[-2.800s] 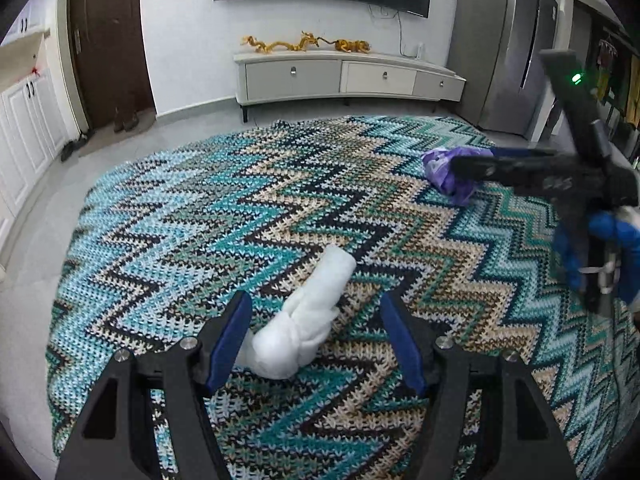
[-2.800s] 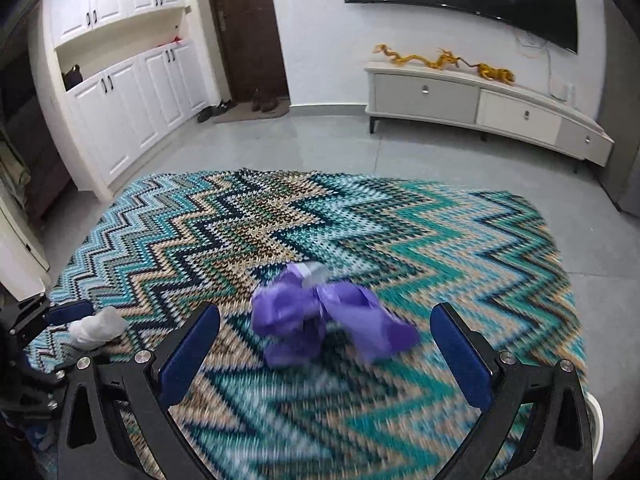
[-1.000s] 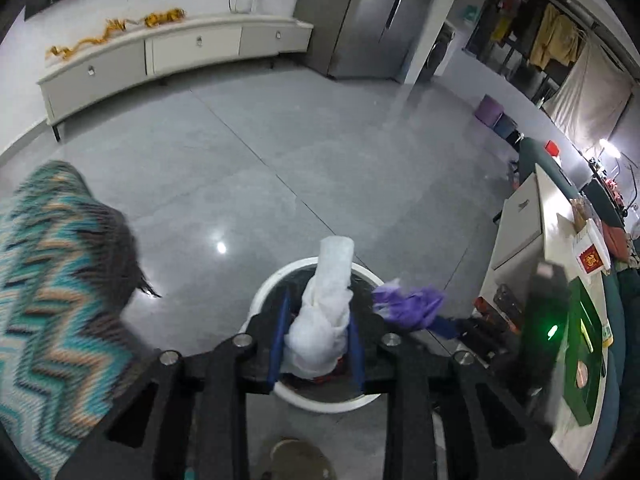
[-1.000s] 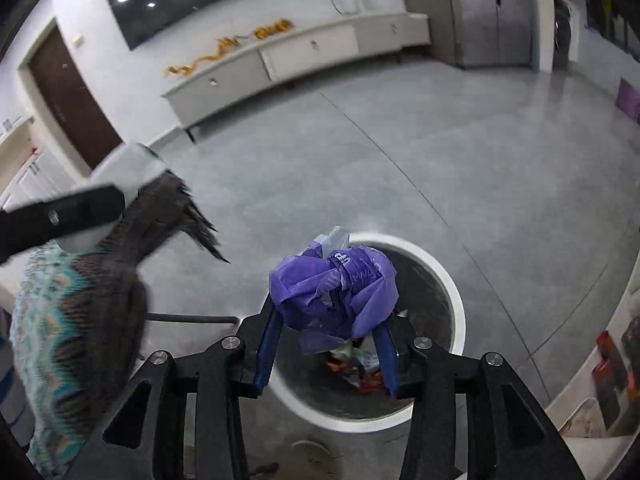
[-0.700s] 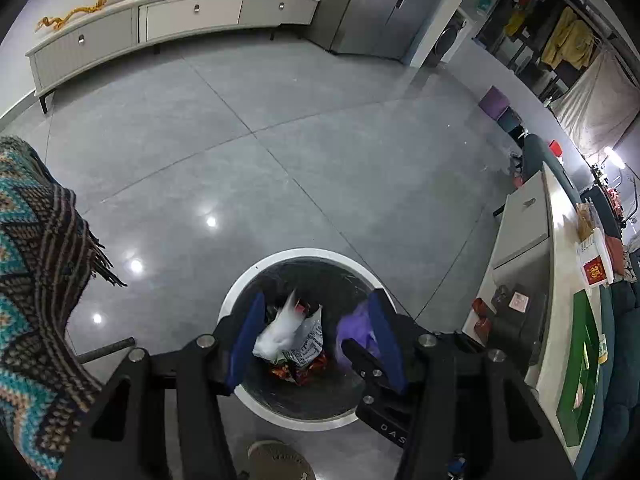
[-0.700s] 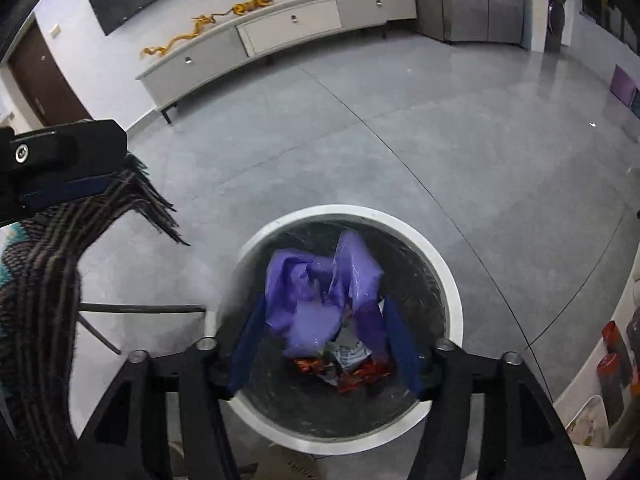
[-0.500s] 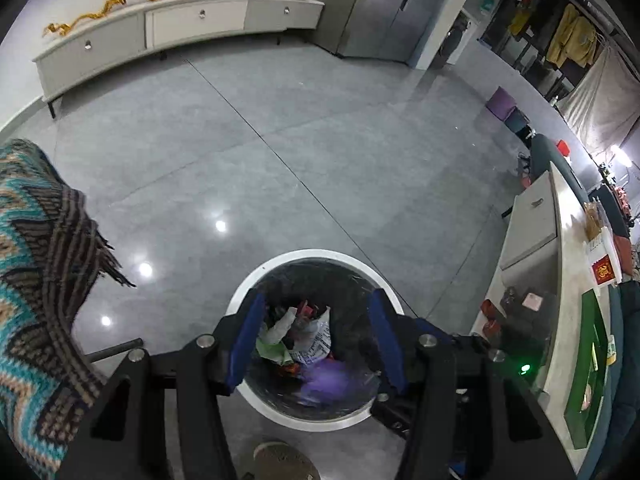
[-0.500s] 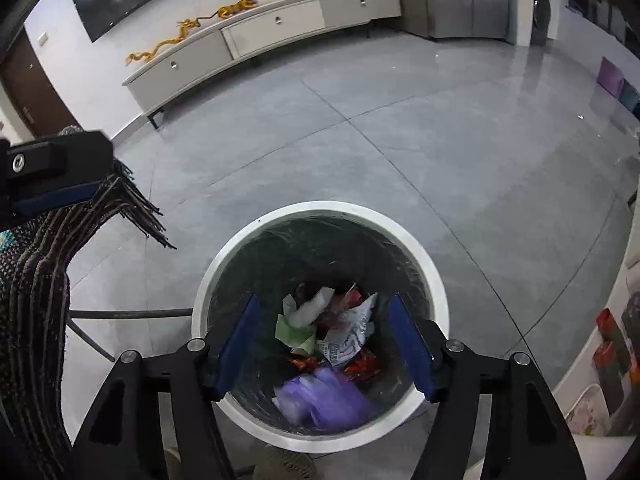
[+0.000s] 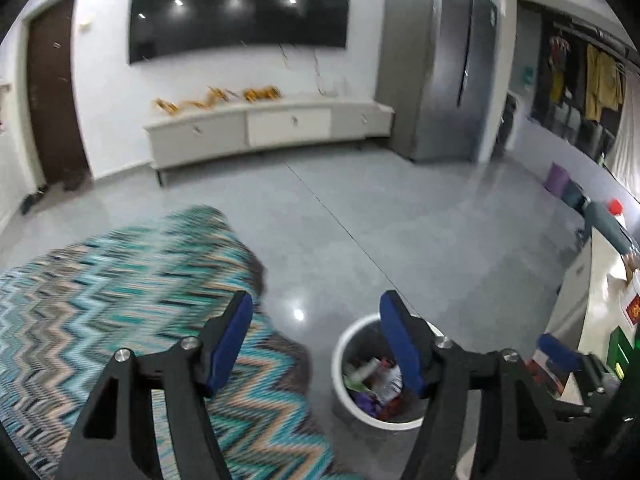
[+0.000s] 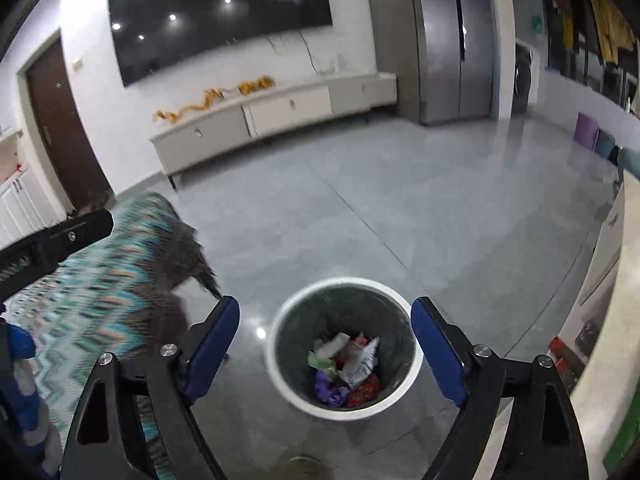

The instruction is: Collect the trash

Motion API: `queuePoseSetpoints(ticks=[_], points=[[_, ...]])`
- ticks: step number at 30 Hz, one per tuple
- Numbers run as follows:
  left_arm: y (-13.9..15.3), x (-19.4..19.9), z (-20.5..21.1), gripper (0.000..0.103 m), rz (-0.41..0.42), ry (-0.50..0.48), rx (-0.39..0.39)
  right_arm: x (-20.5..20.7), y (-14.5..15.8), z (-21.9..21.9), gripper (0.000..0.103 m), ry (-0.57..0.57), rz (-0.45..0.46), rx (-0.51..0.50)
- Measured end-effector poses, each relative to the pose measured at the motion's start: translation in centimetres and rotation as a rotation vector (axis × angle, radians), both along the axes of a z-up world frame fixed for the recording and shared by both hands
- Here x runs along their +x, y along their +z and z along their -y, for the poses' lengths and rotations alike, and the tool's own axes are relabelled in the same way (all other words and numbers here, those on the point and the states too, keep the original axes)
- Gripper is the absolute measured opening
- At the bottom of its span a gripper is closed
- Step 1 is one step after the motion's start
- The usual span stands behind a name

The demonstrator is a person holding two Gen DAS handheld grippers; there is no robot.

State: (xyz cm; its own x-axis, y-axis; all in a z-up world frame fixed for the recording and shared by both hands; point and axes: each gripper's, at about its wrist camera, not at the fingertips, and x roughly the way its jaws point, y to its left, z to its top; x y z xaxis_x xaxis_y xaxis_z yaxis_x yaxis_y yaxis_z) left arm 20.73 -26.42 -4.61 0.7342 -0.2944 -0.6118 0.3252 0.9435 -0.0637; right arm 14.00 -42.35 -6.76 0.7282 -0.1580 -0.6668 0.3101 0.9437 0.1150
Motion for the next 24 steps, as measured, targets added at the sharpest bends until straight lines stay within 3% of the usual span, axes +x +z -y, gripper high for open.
queuePoseSetpoints(ticks=[3,8,14,17,22,24], points=[[2.2,-2.2,-3.1,0.073,0.06,0.029,0.0,-2.0,3.3,-2.9,0.091,0.025,0.053,-0.038],[5.2,-6.0,-8.9,0.074,0.151,0.111,-0.024,-4.7,7.7,-6.9,0.098,0.055,0.132,-0.102],[7.9,-9.7,-14.8,0.075,0.228,0.204,-0.054,-7.5,10.7,-12.1,0.102,0.1,0.194,-0.179],[8.6,-11.2,-16.9,0.087,0.262,0.251,-0.039,-8.8,11.6,-13.7,0.102,0.113,0.222,-0.188],[8.9,-13.8,-19.7,0.091,0.288,0.296,-0.012,-10.3,12.7,-15.4,0.102,0.116,0.263,-0.221],[9.0,-14.7,-20.1,0.103,0.299,0.314,0.001,-10.8,12.9,-15.7,0.103,0.113,0.275,-0.229]])
